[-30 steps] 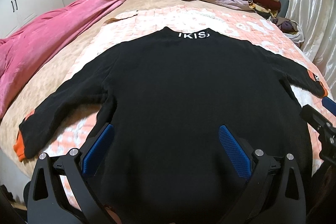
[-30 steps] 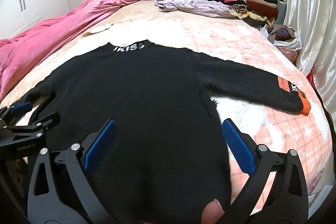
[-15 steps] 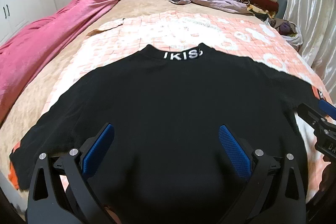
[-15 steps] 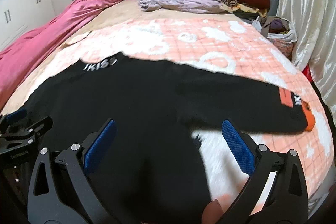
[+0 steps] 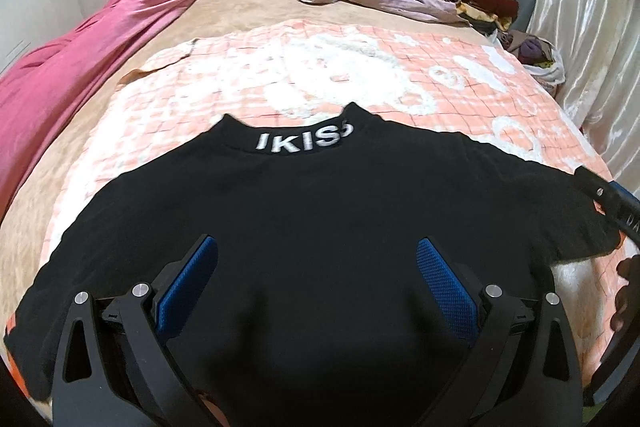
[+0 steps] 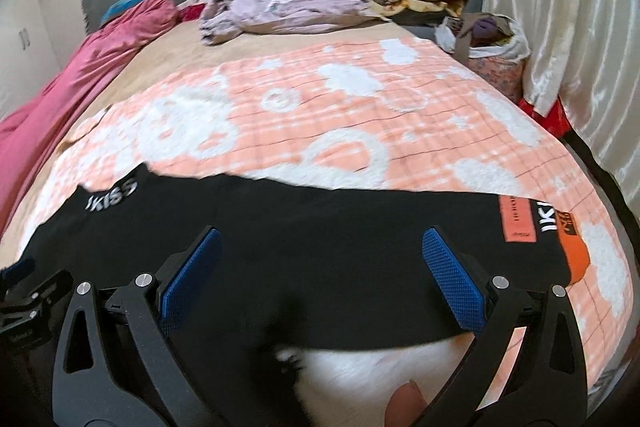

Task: Fold small clothes
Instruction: 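Move the right gripper to the orange-cuffed sleeve end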

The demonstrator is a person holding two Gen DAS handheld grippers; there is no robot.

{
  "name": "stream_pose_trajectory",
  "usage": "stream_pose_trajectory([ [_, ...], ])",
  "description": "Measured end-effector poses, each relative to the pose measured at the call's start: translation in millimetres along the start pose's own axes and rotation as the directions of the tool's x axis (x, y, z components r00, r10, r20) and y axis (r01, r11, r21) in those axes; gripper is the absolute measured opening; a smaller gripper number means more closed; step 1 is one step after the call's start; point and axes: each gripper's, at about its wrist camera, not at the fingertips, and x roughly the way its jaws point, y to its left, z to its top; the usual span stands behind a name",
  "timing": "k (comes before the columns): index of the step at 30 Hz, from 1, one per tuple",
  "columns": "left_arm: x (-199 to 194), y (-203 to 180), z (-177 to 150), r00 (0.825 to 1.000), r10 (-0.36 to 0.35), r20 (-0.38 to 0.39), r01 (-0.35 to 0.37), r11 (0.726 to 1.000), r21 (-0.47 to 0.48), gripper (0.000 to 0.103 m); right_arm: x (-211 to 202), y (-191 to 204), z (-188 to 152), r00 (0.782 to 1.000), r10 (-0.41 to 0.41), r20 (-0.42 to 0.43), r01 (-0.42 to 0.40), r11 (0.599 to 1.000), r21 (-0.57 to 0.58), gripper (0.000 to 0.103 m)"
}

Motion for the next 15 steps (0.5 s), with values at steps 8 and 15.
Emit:
stream_pose_trajectory([
  [8, 25, -26, 9, 0.999, -0.029, -0.021, 0.029, 0.999, 0.029, 0.099, 9, -71, -1, 0.993, -0.114, -0.005, 0.114, 0.989, 0.094, 0.095],
  [15, 43, -44, 13, 0.998, -0.049, -0.031, 0.050, 0.998, 0.044, 0.099, 3, -136, -4, 0.975, -0.224, -0.017, 0.222, 0.953, 0.208, 0.095],
])
